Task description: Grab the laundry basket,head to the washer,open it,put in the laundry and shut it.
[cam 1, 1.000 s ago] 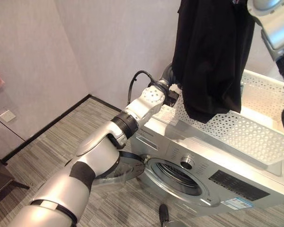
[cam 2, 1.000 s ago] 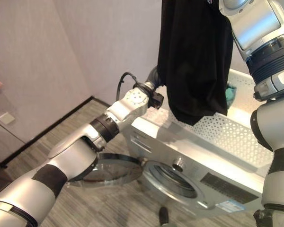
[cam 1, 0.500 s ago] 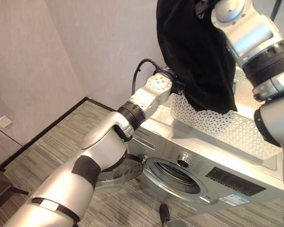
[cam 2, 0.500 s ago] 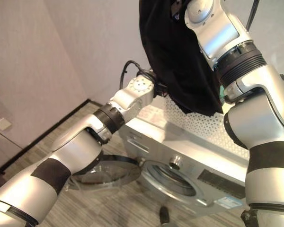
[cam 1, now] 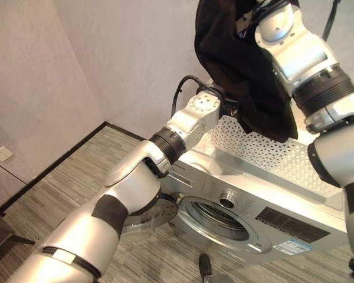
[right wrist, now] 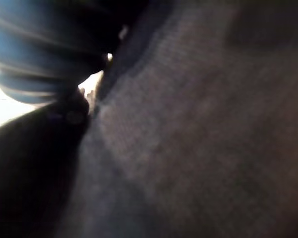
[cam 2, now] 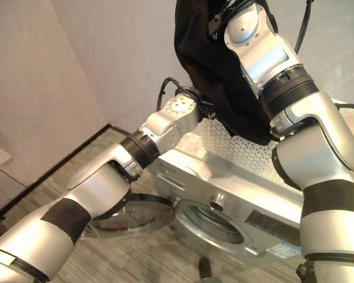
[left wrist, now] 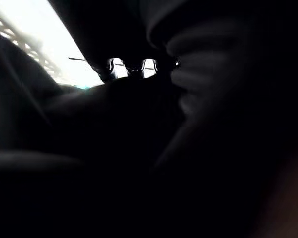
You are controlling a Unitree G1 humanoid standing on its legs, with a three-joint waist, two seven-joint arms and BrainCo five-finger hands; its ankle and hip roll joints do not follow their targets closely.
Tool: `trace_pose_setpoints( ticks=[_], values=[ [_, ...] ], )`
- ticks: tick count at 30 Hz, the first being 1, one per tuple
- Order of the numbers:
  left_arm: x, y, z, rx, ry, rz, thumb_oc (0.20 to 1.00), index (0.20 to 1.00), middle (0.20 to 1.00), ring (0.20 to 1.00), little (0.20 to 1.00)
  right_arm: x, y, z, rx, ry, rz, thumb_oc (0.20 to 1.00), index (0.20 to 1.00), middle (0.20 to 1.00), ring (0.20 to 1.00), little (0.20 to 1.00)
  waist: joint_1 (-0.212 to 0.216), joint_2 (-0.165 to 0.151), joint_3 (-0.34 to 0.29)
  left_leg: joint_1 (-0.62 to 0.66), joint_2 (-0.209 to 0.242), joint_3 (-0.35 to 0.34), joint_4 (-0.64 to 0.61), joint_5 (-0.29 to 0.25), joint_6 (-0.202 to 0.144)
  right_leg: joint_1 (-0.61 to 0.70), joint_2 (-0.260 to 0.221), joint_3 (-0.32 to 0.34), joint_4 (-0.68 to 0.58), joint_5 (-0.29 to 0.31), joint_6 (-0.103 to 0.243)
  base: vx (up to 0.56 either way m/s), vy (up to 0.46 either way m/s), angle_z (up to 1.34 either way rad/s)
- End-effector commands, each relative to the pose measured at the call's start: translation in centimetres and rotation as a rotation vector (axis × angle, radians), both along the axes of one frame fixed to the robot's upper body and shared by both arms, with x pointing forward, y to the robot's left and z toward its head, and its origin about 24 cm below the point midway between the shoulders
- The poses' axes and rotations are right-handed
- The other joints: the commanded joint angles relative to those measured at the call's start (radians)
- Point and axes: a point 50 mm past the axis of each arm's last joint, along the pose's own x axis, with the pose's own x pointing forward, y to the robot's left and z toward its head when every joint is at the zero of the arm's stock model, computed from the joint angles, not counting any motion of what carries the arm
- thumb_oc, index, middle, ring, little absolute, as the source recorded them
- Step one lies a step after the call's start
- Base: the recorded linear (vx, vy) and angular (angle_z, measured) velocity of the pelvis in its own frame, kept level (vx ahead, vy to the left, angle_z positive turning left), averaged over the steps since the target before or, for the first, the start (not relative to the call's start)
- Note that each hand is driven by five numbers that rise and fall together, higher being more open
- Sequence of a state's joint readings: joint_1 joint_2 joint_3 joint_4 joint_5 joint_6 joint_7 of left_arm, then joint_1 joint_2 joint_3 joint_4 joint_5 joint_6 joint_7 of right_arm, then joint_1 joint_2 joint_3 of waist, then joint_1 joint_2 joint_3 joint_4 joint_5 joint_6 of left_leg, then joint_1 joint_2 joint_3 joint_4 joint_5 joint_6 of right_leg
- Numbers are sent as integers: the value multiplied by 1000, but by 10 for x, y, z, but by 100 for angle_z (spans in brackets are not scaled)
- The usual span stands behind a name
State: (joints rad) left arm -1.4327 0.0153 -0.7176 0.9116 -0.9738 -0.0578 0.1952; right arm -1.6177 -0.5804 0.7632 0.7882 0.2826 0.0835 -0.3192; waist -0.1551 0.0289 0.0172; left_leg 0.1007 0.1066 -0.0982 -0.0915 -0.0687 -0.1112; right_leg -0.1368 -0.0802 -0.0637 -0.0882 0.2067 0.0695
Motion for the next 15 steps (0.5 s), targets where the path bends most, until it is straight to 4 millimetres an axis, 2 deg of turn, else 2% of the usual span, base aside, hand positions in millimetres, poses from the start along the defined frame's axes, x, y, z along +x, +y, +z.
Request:
trace_pose_setpoints(
  ticks=[1, 2, 3, 4, 7, 15],
  values=[
    [-3, 16, 54, -152, -196, 74, 200, 200, 200, 200, 200, -16, -2, 34, 110, -124, 71, 416, 416, 416, 416, 416, 5, -15, -21, 25, 41, 63, 4, -27, 1, 58, -112, 92, 65, -155, 108, 0, -14, -4],
    [-4, 16, 54, -156, -198, 75, 200, 200, 200, 200, 200, -16, -3, 32, 118, -121, 76, 501, 501, 501, 501, 501, 4, -15, -20, 25, 40, 64, 4, -27, 1, 58, -111, 92, 66, -155, 107, -1, -10, -4],
    [-4, 17, 54, -171, -201, 78, 200, 200, 200, 200, 200, -17, -3, 31, 123, -126, 89, 831, 831, 831, 831, 831, 2, -15, -19, 24, 40, 64, 4, -27, 1, 57, -111, 94, 66, -156, 107, 0, 0, 0],
    [-4, 20, 55, -180, -210, 87, 200, 200, 200, 200, 200, -18, -4, 31, 132, -131, 100, 1000, 1000, 1000, 1000, 1000, 1, -16, -20, 24, 40, 66, 4, -27, 1, 56, -110, 97, 66, -157, 106, 0, 0, 0],
    [-4, 25, 54, -200, -215, 100, 200, 200, 200, 200, 200, -19, -7, 27, 150, -136, 123, 1000, 1000, 1000, 1000, 1000, -2, -16, -20, 25, 42, 68, 4, -28, 2, 54, -109, 100, 68, -160, 105, 0, 0, 0],
    [-5, 45, 61, -272, -272, 138, 200, 200, 200, 200, 200, -31, -33, 19, 134, -211, 114, 1000, 1000, 1000, 1000, 1000, -16, -13, -21, 35, 39, 81, 4, -38, 8, 51, -109, 109, 75, -162, 108, 1, 4, -1]
  ],
)
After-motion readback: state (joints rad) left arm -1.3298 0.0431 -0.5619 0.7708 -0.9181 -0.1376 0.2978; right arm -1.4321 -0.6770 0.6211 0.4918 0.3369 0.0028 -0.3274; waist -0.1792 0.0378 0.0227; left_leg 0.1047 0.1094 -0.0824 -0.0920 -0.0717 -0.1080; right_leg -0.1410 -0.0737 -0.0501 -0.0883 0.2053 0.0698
